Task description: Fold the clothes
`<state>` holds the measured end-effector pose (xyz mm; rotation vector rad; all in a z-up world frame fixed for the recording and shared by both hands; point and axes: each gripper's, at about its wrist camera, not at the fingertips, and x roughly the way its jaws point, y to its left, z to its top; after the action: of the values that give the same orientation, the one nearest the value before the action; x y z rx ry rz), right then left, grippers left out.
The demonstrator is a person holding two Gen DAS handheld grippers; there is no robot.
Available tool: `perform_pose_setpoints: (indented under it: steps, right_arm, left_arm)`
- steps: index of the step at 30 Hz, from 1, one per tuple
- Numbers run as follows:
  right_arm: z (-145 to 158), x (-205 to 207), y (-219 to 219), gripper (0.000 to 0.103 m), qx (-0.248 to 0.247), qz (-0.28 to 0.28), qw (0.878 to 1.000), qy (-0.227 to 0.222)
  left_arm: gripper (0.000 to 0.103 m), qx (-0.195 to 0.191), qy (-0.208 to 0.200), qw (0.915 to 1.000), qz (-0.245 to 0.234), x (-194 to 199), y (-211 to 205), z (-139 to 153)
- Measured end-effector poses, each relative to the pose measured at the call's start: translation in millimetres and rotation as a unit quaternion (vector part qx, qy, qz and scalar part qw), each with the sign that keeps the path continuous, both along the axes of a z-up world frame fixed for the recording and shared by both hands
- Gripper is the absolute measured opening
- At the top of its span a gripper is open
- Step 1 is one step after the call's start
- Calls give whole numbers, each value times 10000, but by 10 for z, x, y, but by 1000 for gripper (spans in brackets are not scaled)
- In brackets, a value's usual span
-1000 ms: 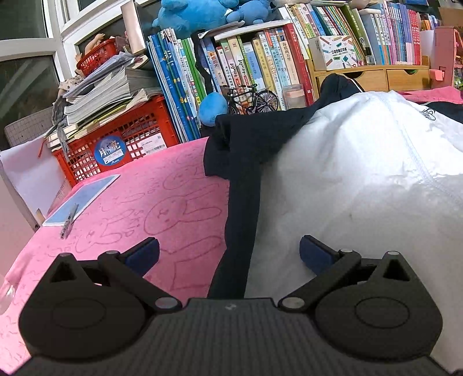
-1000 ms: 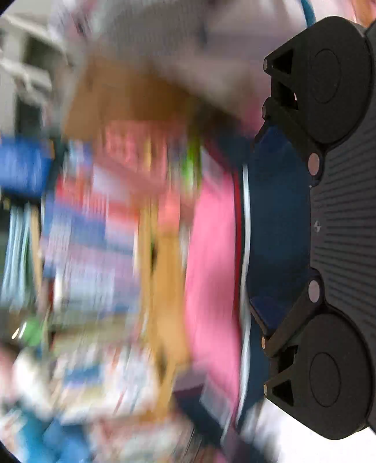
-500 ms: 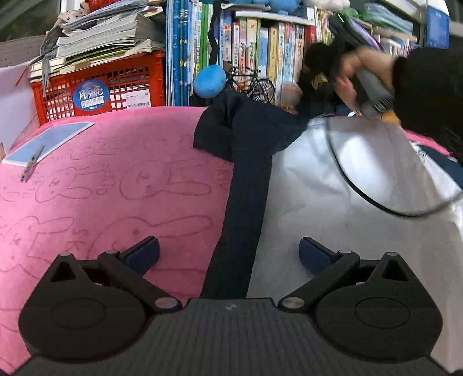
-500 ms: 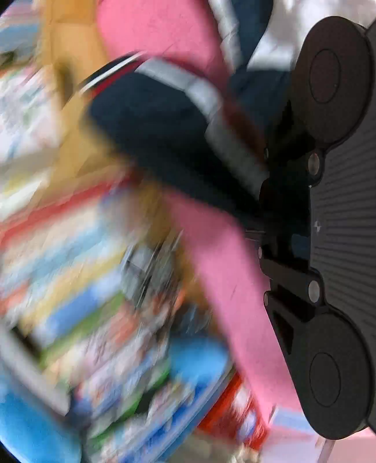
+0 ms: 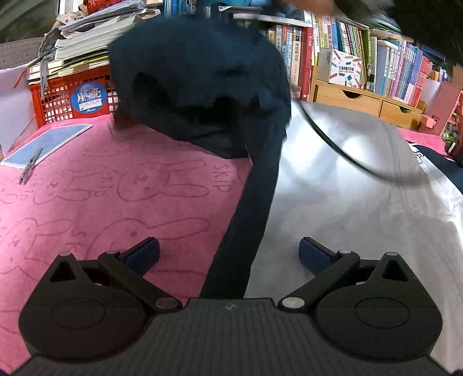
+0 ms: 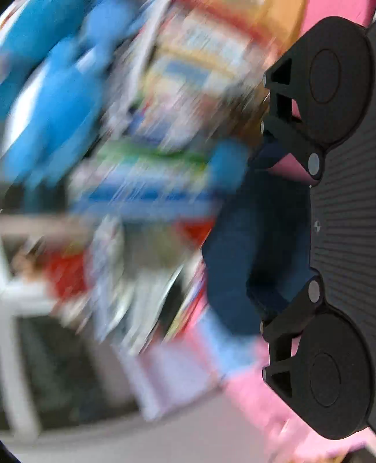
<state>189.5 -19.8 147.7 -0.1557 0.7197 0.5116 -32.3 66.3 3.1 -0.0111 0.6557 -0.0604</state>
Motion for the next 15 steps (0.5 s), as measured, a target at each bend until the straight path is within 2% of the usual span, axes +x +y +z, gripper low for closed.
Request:
perform_pose_setpoints:
  steps: [2,3,4,6,8,9,10,11,12,13,14,15]
  right_arm:
    - [-278,129,-272,89,-399,-587,9973,191]
    - [-411,204,-365,89,-405,-775,9951,459]
    - [-532,266,-437,89,-207,-845,9931,780]
    - [-716,323,-530,82,551,-900,9857,1315]
    - [-828,303,-429,32,1424,-841,9707,1743]
    - [-856,282,-311,26,1697,-706,9647,1886]
    - [-823,219,-85,25,1618,-261,9689,1851]
    - [-763,58,200,25,1317,525,9747,1726]
    - [-684,-165,447,27,931,1361,9741,1545]
    - [-593,-413,604,43,605,2036,9687,1285]
    - [-502,-640,657,53,406,2539,9615,967]
    - [-410,-854,677,68,229,2945,9535,605]
  left_arm:
    - [103,19,15,10000,16,12,-5,3]
    - [103,33,24,10000,21,20,-6,7]
    - [103,45,27,10000,28,21,-9,10]
    - [103,67,25,10000,51,23,-10,15]
    - [103,49,35,10000,52,21,5,14]
    - [103,36,41,10000,53,22,9,14]
    - [103,22,46,10000,55,23,14,16]
    - [103,9,50,10000,57,25,19,17]
    - [103,20,53,10000,55,25,18,18]
    - [103,30,55,10000,52,25,17,19]
    - [103,41,58,10000,50,25,16,20]
    - [103,50,60,10000,48,25,15,20]
